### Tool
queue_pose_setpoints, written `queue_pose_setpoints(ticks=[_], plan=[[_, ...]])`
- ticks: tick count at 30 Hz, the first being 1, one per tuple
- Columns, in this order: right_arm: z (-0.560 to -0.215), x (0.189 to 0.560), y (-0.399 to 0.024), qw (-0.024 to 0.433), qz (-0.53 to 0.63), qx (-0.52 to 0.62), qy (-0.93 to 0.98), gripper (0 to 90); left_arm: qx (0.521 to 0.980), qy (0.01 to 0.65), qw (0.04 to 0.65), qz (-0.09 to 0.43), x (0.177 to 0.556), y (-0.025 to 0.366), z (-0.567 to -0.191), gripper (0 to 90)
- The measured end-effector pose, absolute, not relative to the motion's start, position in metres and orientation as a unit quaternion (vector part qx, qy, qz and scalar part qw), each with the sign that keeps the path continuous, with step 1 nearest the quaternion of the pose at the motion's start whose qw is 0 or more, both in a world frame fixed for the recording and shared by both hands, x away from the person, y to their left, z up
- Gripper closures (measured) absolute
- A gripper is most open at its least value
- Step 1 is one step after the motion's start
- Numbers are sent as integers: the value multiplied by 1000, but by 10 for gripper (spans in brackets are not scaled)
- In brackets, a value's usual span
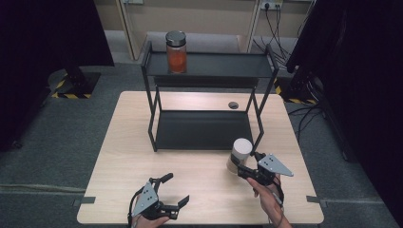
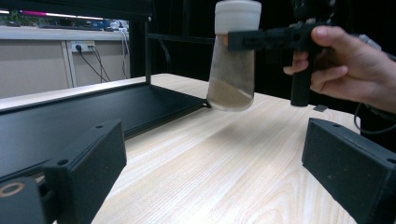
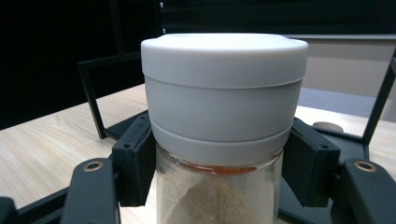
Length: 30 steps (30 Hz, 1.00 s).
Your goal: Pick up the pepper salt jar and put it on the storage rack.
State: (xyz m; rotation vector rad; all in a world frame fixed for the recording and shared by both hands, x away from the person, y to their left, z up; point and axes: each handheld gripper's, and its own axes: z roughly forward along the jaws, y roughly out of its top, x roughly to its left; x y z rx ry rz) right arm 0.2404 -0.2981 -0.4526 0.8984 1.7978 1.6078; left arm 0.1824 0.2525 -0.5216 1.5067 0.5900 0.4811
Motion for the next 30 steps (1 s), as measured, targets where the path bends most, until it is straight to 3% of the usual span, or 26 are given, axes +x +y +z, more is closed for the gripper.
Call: queue_pose_setpoints(ticks=[30], plan=[[-372, 257, -297, 263, 621, 294, 677, 353, 666, 264, 664, 216, 181, 253, -522, 58]])
